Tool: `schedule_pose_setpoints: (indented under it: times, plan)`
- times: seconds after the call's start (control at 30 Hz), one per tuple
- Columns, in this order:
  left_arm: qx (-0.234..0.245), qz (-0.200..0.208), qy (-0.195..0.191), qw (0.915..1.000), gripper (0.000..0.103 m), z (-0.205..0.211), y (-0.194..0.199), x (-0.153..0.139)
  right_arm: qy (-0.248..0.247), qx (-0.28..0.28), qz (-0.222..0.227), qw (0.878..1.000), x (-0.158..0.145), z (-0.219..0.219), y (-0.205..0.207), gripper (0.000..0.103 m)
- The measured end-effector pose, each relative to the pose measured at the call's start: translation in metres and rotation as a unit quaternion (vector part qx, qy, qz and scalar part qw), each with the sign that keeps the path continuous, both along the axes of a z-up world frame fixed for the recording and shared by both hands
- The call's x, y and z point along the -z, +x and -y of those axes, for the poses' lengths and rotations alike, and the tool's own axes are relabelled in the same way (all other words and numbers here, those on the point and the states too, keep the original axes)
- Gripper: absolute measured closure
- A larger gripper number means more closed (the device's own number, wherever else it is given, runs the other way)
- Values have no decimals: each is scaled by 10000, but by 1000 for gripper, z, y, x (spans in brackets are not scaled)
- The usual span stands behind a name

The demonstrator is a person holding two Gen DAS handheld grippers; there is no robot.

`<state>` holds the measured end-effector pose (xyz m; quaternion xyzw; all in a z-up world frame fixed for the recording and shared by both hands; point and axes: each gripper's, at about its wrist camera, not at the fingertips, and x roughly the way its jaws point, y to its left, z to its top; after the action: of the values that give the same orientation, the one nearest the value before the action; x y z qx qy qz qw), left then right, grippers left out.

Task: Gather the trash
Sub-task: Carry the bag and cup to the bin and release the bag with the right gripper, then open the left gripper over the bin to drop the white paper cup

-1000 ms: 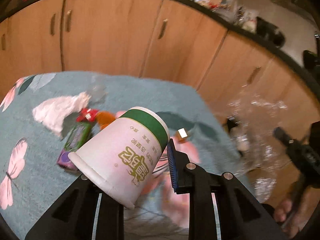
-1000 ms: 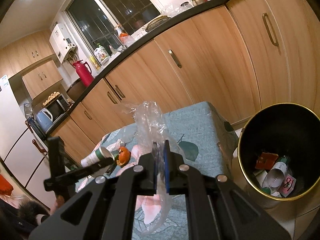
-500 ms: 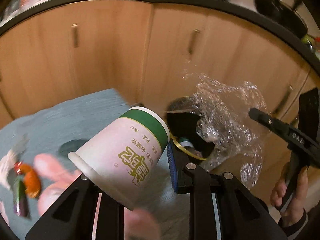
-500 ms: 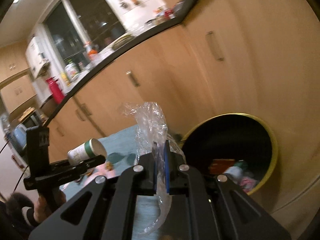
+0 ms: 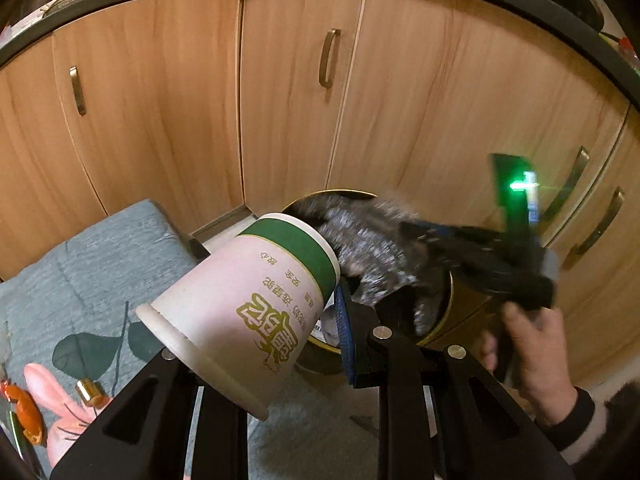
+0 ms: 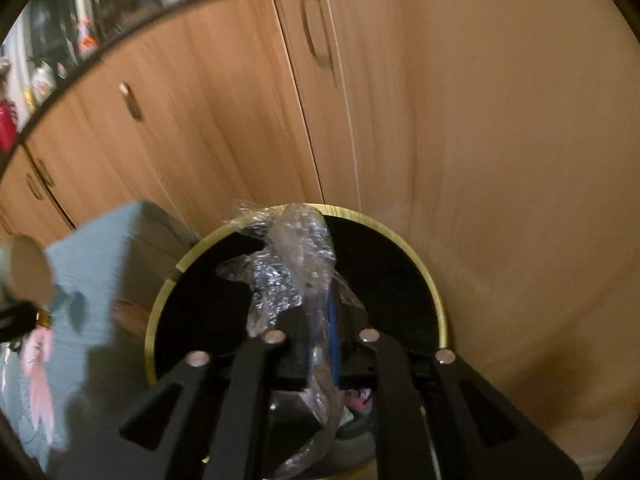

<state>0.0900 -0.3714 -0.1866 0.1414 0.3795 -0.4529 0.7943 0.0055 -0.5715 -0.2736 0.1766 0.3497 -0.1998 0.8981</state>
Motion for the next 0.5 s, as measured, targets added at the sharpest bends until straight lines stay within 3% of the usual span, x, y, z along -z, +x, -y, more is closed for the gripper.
schedule_pose_setpoints:
  times: [0.03, 0.07, 0.3, 0.5]
  plan:
    - [7, -1, 23, 10000, 83, 2, 1, 2, -137, 107, 18, 9998, 0, -1, -1, 29]
    - [15, -1, 46, 10000, 83, 5, 3, 4, -331, 185, 113, 9992, -5, -5, -5, 9]
    - [293, -162, 233, 9992, 83, 40, 10, 19, -997, 257, 572, 9930, -37, -42, -47, 8]
    - [495, -612, 418, 9960, 76, 85, 27, 42, -845, 481, 759, 9924, -36, -45, -88, 9]
